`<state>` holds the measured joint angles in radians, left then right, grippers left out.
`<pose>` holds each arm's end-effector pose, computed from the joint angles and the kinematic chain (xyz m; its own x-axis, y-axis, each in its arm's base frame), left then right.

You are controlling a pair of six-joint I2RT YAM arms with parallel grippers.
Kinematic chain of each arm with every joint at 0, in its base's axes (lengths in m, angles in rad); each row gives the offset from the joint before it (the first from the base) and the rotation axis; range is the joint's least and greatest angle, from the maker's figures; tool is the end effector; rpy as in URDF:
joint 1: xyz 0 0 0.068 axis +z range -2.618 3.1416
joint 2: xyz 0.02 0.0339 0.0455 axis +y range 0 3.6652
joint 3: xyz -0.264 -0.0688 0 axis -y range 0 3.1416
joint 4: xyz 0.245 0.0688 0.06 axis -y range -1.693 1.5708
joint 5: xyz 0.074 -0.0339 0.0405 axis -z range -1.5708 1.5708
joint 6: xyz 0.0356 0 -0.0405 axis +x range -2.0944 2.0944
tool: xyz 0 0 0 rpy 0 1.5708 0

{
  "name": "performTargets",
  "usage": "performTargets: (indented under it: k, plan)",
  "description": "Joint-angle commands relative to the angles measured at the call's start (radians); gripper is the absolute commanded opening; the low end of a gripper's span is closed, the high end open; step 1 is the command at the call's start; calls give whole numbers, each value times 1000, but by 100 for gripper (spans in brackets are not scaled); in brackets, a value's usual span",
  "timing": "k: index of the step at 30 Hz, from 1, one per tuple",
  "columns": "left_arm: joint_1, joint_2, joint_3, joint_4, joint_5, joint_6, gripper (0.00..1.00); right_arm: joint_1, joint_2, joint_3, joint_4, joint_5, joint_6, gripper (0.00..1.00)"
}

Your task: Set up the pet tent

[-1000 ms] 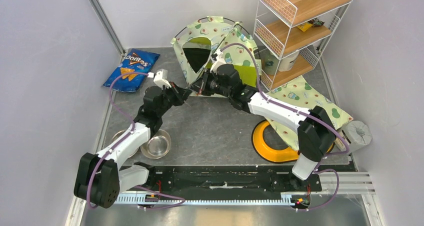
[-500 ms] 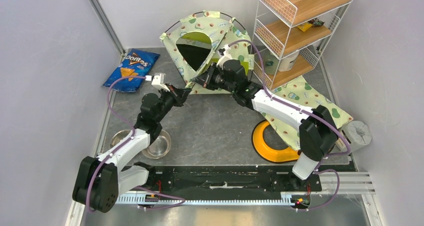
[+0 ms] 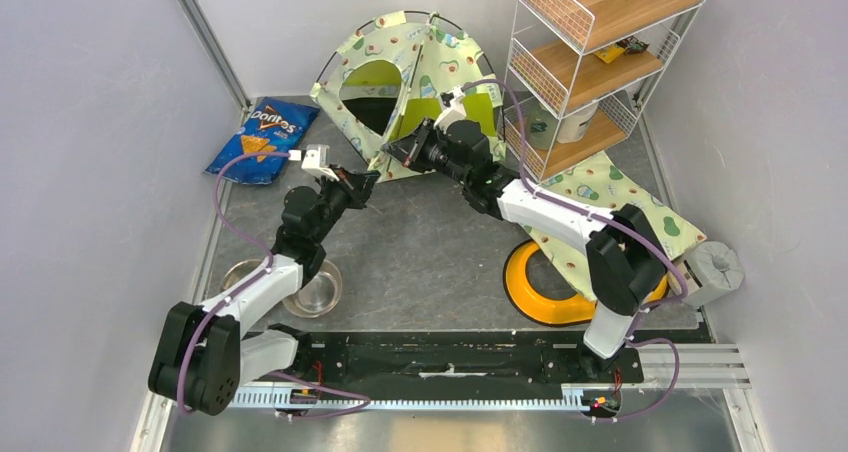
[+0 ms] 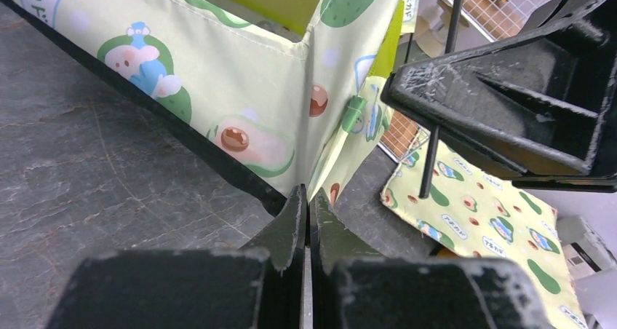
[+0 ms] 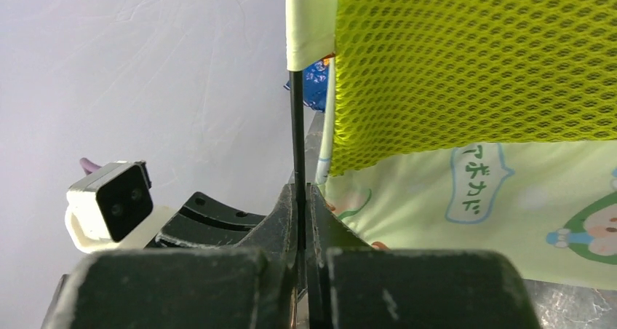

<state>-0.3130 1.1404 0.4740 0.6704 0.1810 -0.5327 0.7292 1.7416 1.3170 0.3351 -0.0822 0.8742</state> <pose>0.2345 -0.0826 0.2496 -0.2375 -0.4482 -0.8618 0.4104 0.7578 -0.5072 0.3126 0.2833 0.3176 -0.5989 0.4900 -0.6334 -0.4140 0.4876 0.7687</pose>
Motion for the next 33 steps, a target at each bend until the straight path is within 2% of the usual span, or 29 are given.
performTargets:
  k: [1,8,12,19,25,33]
  plan:
    - [6,19,-27,-113,5,61,2,-125,41,79,159,228,42,0]
    - [6,48,5,-116,24,78,2,-137,75,125,99,258,93,0]
    - [6,71,20,-121,19,89,2,-151,98,157,152,246,129,0]
    - [6,116,45,-125,18,97,2,-155,144,187,285,253,52,0]
    - [6,146,60,-132,6,103,2,-184,180,208,301,282,41,0]
    - [10,179,85,-150,-19,109,2,-236,147,180,293,280,62,0]
